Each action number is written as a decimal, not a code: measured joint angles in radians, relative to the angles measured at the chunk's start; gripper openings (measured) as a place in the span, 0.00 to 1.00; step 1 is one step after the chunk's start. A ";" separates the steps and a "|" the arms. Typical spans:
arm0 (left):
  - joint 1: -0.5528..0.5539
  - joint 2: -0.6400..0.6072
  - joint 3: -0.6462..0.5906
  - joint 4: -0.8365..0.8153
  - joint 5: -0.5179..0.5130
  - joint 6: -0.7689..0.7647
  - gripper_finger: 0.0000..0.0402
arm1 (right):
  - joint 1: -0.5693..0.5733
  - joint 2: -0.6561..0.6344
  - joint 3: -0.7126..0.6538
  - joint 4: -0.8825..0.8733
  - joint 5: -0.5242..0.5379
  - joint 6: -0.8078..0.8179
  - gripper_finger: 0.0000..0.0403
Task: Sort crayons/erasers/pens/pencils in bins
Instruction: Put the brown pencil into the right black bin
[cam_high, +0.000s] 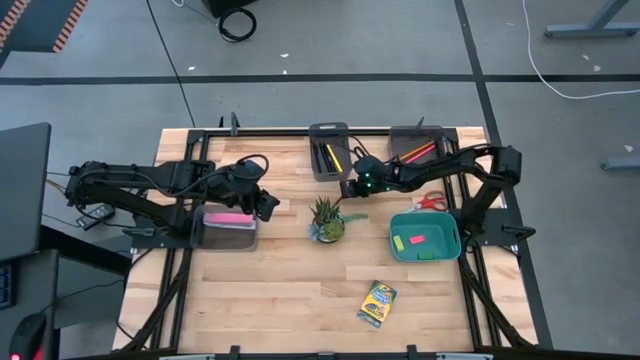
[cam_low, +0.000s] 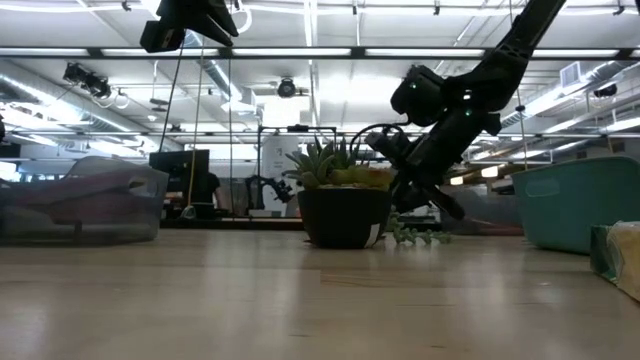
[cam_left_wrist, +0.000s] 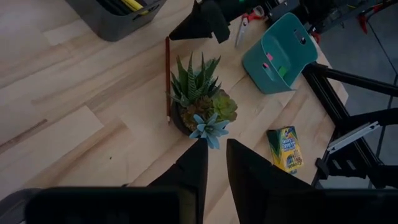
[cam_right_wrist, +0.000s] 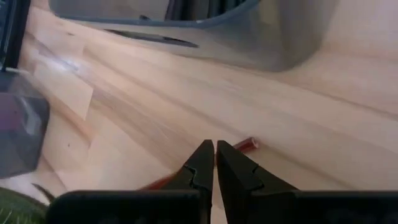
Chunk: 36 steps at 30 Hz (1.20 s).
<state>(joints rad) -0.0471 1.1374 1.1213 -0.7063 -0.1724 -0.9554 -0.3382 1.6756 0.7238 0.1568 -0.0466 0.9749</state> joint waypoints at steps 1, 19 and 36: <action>0.000 0.000 0.000 0.000 0.000 0.000 0.16 | 0.000 0.000 0.000 -0.001 0.006 0.000 0.06; -0.008 0.000 0.000 0.000 0.001 -0.008 0.16 | 0.001 0.048 0.007 0.035 -0.010 0.073 0.06; -0.008 0.000 0.000 -0.001 0.001 -0.003 0.15 | 0.023 0.123 0.074 0.005 -0.030 0.046 0.06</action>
<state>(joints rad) -0.0547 1.1374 1.1213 -0.7074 -0.1717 -0.9581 -0.3153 1.7988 0.7975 0.1622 -0.0761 1.0214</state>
